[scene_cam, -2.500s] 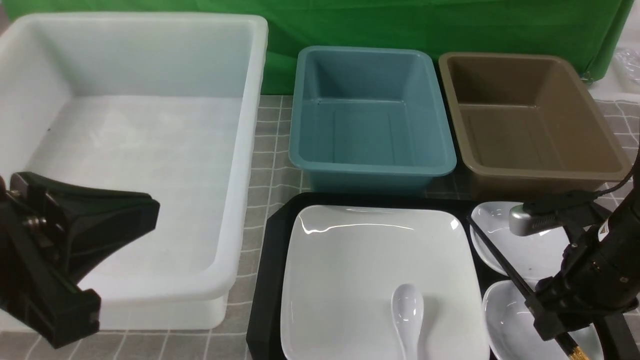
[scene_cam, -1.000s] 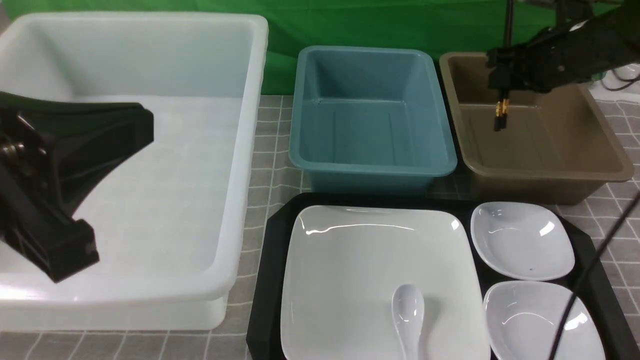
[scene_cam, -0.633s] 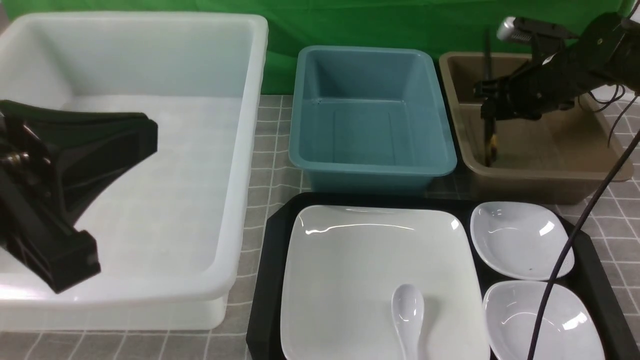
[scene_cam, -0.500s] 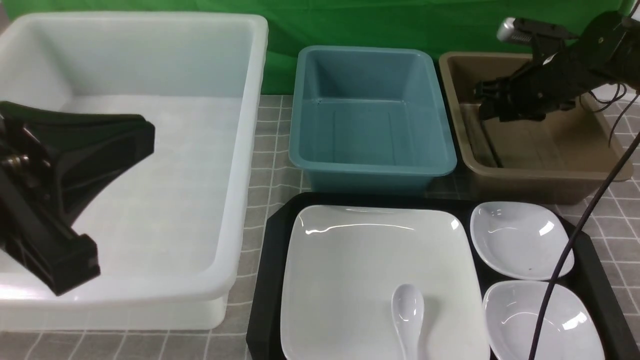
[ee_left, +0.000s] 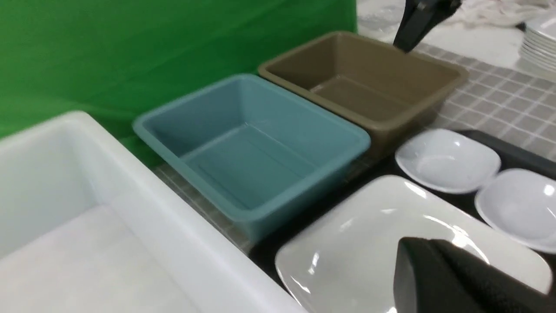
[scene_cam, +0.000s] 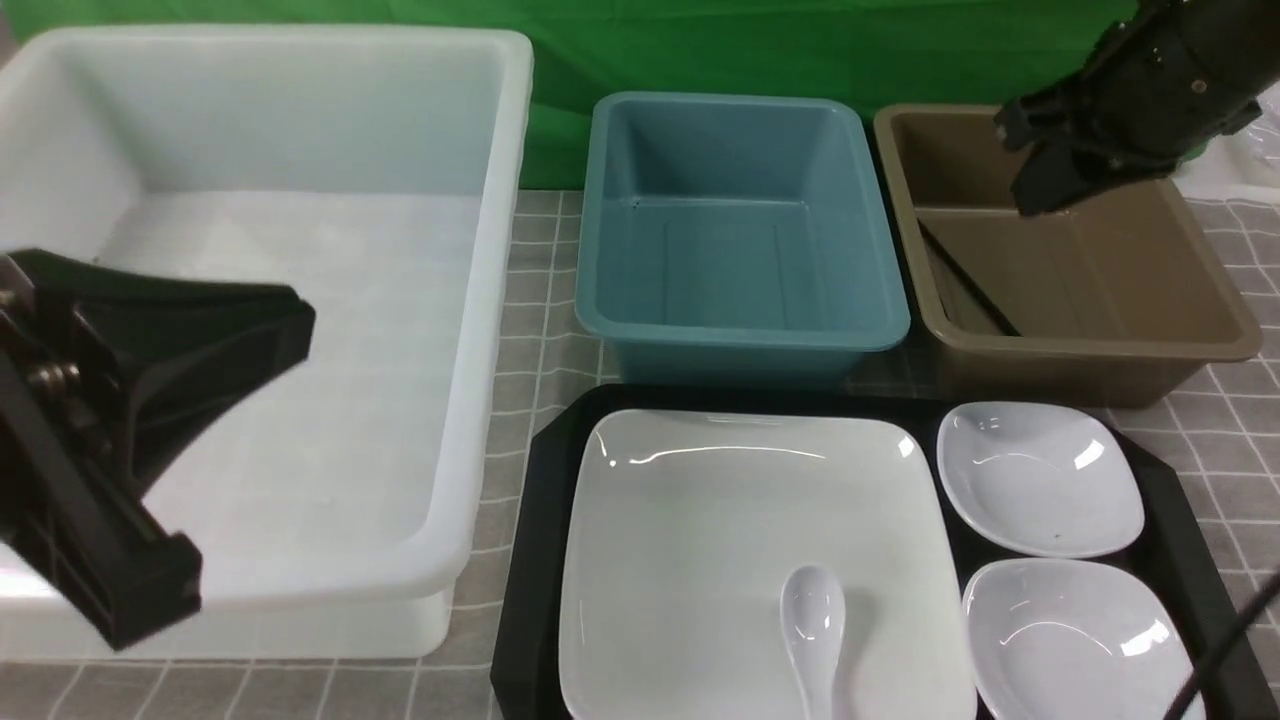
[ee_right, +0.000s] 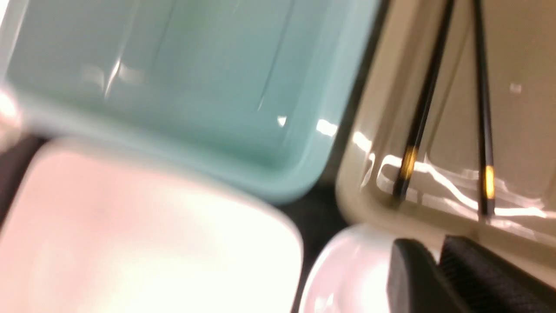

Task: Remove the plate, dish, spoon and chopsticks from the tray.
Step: Use the right arm to grab a small plate from the dinner plate

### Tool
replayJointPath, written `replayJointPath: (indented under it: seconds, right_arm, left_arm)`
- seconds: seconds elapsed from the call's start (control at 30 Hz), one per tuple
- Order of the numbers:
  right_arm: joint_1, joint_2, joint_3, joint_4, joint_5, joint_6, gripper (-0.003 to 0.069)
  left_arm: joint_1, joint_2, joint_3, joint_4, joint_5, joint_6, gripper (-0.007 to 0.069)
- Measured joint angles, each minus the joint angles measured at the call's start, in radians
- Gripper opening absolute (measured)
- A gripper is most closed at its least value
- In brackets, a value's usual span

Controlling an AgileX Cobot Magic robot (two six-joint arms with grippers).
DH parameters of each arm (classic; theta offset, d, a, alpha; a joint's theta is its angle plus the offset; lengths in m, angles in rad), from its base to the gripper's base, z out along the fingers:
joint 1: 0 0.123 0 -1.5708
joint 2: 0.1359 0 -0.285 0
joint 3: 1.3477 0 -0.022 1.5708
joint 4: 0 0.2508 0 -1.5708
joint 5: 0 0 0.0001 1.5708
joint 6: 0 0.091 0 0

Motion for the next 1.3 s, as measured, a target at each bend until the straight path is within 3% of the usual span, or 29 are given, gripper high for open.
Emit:
replayJointPath:
  seconds: [0.13, 0.23, 0.33, 0.43, 0.57, 0.73, 1.17, 1.27, 1.3]
  right_arm:
    - [0.168, -0.140, 0.187, -0.150, 0.023, 0.101, 0.0111]
    - [0.274, -0.222, 0.336, -0.187, 0.027, 0.135, 0.0117]
    - [0.408, -0.294, 0.545, -0.198, 0.030, 0.169, 0.0202]
    - [0.459, -0.302, 0.688, -0.211, 0.008, 0.178, 0.0317]
    - [0.457, -0.302, 0.830, -0.242, -0.080, 0.196, 0.0424]
    - [0.455, -0.302, 0.920, -0.250, -0.233, 0.201, 0.0446]
    - [0.455, -0.118, 0.940, -0.409, -0.362, 0.245, 0.0442]
    - [0.455, -0.108, 0.934, -0.412, -0.363, 0.245, 0.0399]
    - [0.455, -0.108, 0.934, -0.412, -0.363, 0.245, 0.0355]
  left_arm:
    - [0.000, 0.000, 0.000, 0.001, 0.059, -0.004, 0.0005]
    - [0.000, 0.000, 0.000, 0.002, 0.076, -0.005, 0.0005]
    - [0.000, 0.000, 0.000, 0.004, 0.081, -0.008, 0.0005]
    - [0.000, 0.000, 0.000, 0.004, 0.082, -0.008, 0.0005]
    - [0.000, 0.000, 0.000, 0.005, 0.084, -0.008, 0.0005]
    - [0.000, 0.000, 0.000, 0.005, 0.088, -0.008, 0.0005]
    - [0.000, 0.000, 0.000, 0.005, 0.091, -0.008, 0.0005]
    - [0.000, 0.000, 0.000, 0.005, 0.091, -0.008, 0.0005]
    - [0.000, 0.000, 0.000, 0.005, 0.091, -0.008, 0.0005]
